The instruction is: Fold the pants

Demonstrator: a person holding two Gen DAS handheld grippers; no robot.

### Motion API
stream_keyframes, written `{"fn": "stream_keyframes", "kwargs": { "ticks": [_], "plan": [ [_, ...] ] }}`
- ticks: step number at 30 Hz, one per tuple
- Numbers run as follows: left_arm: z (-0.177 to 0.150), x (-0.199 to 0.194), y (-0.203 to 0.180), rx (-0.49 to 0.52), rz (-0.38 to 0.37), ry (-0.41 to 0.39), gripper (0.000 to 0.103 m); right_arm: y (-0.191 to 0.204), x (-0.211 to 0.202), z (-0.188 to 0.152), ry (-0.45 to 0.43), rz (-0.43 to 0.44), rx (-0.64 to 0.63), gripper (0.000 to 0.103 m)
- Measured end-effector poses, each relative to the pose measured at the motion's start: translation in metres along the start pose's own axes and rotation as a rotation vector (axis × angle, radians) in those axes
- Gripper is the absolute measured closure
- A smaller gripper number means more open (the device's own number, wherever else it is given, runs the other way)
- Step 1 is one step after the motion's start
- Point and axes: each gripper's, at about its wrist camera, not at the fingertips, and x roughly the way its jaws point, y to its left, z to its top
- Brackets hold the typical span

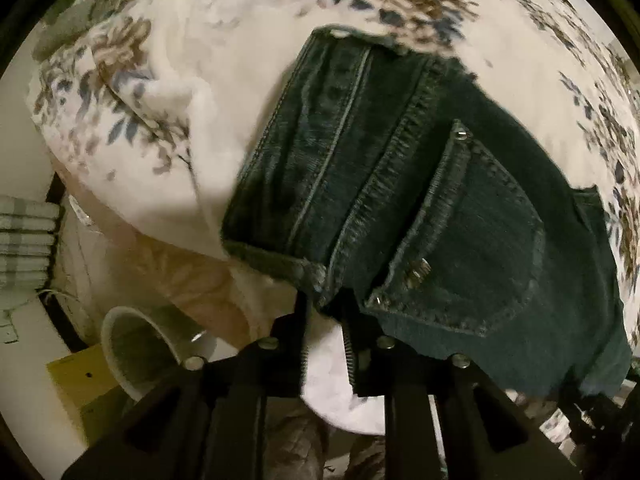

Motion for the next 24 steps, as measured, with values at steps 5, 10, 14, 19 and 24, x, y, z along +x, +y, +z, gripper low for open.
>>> {"fn": "stream_keyframes", "kwargs": {
  "ticks": [5, 10, 14, 19, 24],
  "plan": [
    [-0.002, -0.043, -0.030, 0.116, 0.071, -0.101, 0.024, 0.031, -0.040, 0.002, -0.004, 0.001, -0.147, 0.043],
    [0.024, -0.063, -0.086, 0.194, 0.107, -0.221, 0.024, 0.091, -0.064, 0.020, -0.013, 0.045, -0.296, 0.043],
    [0.053, -0.045, -0.122, 0.207, 0.092, -0.227, 0.024, 0.157, -0.058, 0.061, -0.004, 0.114, -0.343, 0.043],
    [0.080, -0.015, -0.130, 0.216, 0.092, -0.164, 0.024, 0.232, -0.014, 0.104, 0.075, 0.119, -0.384, 0.043],
    [0.088, -0.005, -0.130, 0.205, 0.080, -0.135, 0.024, 0.269, 0.026, 0.120, 0.146, 0.015, -0.455, 0.044]
  ]
}}
